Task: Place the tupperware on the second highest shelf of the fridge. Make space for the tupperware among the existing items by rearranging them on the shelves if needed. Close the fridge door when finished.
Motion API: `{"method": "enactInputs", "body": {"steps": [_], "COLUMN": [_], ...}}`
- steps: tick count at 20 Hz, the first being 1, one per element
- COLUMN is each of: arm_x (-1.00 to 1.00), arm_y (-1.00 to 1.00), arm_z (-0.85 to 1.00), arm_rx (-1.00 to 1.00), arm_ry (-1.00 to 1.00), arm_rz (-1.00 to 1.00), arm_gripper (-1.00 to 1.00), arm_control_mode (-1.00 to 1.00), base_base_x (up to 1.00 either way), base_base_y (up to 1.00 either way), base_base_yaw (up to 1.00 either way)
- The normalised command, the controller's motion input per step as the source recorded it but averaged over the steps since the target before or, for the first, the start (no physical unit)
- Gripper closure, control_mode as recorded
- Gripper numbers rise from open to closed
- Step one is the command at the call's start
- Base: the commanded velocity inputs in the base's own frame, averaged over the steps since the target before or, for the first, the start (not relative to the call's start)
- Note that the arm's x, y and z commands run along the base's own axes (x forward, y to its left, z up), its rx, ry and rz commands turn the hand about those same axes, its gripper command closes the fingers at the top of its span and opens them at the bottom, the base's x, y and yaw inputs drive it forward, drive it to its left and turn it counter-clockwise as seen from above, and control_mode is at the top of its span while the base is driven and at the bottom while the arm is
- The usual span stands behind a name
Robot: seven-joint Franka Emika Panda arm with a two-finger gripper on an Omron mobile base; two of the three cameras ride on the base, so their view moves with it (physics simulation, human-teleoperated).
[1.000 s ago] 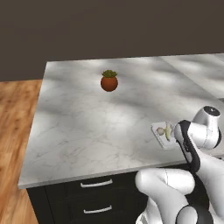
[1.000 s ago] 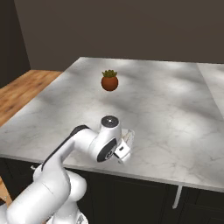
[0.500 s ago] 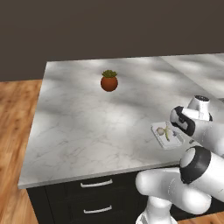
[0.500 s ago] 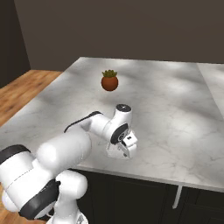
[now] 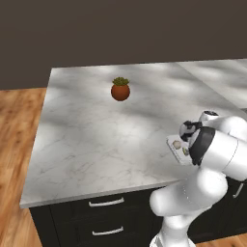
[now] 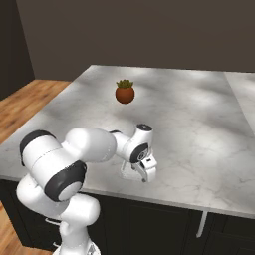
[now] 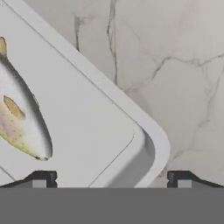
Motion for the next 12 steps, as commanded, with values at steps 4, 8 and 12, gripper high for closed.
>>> {"method": "enactInputs", "body": {"steps": [4, 8, 12], "arm_x": [0.05, 0.0, 0.0], "arm_y": [0.0, 0.0, 0.0], "arm_z": [-0.42, -0.3, -0.14], "arm_rx": [0.0, 0.0, 0.0], "arm_ry": [0.0, 0.0, 0.0], "arm_rz": [-0.03, -0.02, -0.01], "arm_gripper": [-1.0, -1.0, 1.0], "arm_control_mode": [-1.0, -1.0, -1.0], "base_base_x": [0.0, 0.0, 0.0], "base_base_y": [0.0, 0.0, 0.0], "base_base_yaw": [0.0, 0.0, 0.0]}}
